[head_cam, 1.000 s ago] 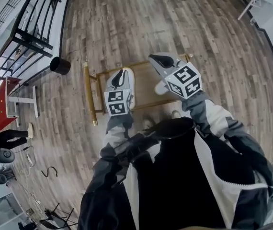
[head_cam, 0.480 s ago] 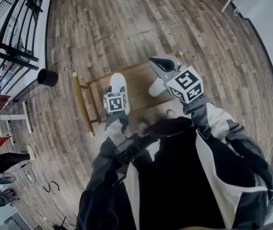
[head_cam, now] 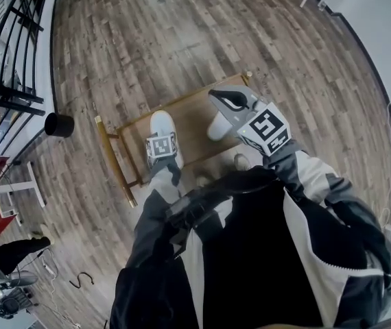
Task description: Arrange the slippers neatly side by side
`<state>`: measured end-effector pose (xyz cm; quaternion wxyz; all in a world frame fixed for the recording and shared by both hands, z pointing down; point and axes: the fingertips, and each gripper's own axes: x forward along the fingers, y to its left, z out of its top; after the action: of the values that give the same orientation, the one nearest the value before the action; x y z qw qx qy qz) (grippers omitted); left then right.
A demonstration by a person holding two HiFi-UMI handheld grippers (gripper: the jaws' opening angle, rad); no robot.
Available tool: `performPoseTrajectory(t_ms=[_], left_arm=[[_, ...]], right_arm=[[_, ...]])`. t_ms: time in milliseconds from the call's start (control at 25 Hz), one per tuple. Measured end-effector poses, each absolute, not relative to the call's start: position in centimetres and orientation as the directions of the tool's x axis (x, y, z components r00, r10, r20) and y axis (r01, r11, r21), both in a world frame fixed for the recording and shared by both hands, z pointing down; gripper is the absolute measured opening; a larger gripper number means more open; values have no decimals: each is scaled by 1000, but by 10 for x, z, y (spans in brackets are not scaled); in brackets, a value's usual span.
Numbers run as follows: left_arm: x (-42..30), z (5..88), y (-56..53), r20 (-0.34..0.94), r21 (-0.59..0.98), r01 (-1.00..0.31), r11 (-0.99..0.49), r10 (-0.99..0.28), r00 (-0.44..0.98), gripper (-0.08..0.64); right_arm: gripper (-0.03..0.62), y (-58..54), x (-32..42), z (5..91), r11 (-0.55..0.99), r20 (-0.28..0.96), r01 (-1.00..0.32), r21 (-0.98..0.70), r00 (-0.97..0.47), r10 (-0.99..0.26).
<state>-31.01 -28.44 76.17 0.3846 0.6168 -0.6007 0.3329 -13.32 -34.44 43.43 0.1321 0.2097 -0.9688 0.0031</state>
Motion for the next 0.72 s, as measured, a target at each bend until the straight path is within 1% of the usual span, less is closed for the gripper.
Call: performPoseTrajectory(t_ms=[40,120,160,200,240,280,440,720], left_arm=[[-310,764,-286,873,80,-997,23,-484,59,284],[-312,770,-288,880,86,-996,35,-471,59,251],[-314,772,-287,885,80,-996,36,-462,55,213],[-316,774,-287,889,68,-997,33,-455,46,152],[-317,775,-286,891,59,-998,31,-452,39,73],[-316,775,-285,894,60,-998,32,-447,39,32],[-313,771,-283,886,69,-996,50,-462,38,29],[-315,737,-289,827,89,-991,99,-562,19,26]], right_arm=[[5,-344,-131,434,910,251,-410,55,-877,-411],[5,-345,-128,433,907,245,-417,62,-874,-419],[5,-347,-126,434,905,246,-422,62,-872,-423],[5,-348,-124,435,902,246,-427,61,-869,-428],[5,-350,-121,436,899,247,-434,56,-867,-434],[5,-352,-118,437,896,247,-441,50,-864,-439],[5,-353,-111,438,893,247,-448,39,-862,-443],[5,-345,-126,438,916,240,-400,32,-886,-396]])
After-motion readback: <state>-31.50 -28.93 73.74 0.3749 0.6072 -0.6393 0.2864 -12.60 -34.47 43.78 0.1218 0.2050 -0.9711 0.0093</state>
